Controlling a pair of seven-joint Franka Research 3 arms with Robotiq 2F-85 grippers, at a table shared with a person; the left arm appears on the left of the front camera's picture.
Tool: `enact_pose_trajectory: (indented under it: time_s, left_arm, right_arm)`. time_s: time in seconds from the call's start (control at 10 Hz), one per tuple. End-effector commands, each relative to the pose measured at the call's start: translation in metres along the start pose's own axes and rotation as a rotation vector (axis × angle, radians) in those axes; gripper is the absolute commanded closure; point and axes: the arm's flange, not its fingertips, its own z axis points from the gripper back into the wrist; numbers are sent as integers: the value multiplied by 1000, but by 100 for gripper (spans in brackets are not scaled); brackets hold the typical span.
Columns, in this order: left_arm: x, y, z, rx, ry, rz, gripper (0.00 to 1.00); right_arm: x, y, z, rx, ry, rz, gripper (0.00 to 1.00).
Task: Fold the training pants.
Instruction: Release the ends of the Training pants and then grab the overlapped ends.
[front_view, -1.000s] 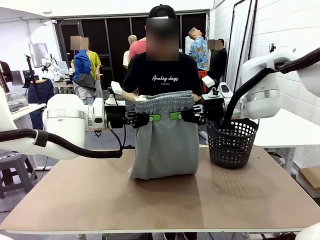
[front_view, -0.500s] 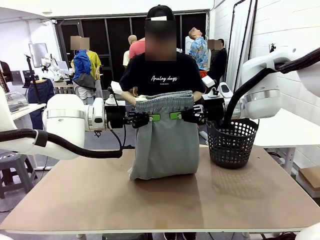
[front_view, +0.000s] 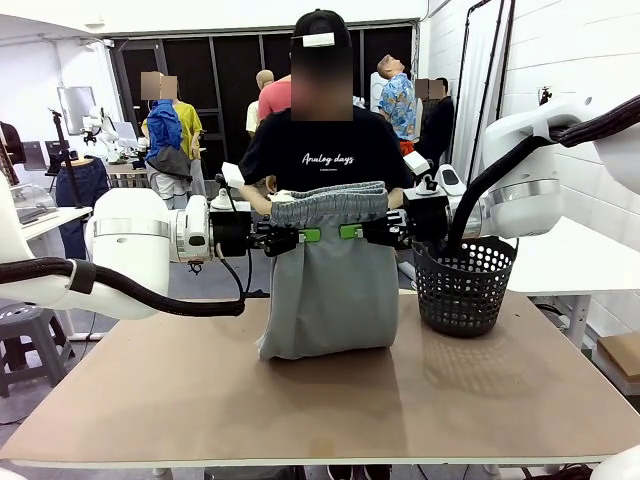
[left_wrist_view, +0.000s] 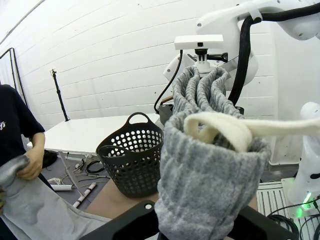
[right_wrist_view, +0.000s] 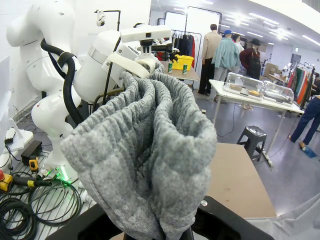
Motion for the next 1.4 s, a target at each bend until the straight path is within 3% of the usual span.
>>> enact_pose_trajectory:
  time_s: [0.0,1.3]
  left_arm:
    - [4,-2,-2,14,-6,8,100]
    - [4,-2,-2,14,-6,8,100]
  right_arm:
    - [0,4,2,6,-13,5,100]
    - [0,4,2,6,-13,5,100]
